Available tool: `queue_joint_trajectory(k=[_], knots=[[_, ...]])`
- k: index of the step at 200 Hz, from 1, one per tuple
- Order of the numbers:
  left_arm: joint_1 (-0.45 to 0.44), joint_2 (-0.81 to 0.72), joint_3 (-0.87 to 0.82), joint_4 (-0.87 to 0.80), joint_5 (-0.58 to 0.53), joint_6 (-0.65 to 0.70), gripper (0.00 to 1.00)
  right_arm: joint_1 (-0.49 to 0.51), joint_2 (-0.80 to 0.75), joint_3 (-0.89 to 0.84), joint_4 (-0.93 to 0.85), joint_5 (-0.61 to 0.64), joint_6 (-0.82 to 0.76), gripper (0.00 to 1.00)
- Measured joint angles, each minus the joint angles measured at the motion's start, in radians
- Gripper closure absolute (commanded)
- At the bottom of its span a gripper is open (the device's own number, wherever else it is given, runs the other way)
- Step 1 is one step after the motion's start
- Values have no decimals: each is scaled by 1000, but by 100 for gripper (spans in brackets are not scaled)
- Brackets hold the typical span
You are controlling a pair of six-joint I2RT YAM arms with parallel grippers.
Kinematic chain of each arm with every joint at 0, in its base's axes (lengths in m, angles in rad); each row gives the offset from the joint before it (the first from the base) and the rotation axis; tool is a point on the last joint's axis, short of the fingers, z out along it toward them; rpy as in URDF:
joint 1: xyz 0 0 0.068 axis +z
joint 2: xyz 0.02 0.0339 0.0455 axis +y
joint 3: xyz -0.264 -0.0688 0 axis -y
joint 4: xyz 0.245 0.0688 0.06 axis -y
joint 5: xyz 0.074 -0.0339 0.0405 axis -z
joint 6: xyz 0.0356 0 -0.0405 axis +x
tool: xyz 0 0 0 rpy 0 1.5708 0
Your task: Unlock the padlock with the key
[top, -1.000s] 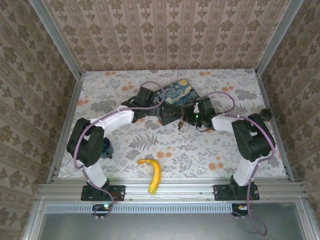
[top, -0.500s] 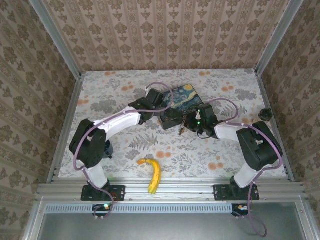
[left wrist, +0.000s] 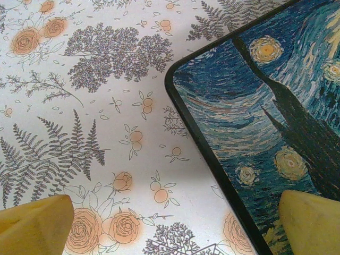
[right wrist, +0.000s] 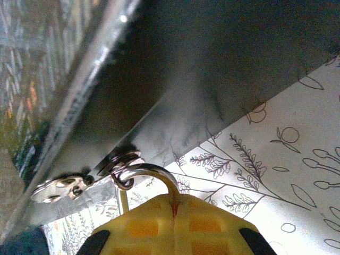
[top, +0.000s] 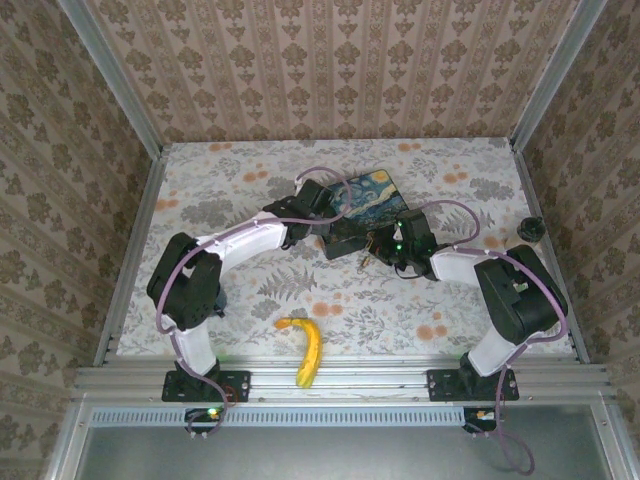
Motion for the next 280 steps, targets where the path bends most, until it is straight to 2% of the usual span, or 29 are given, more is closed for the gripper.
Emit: queue_joint_trajectory(k=[280], knots=[[40,-10,-61,106,62,-47,0,-38,91,0,203,3,154,100]])
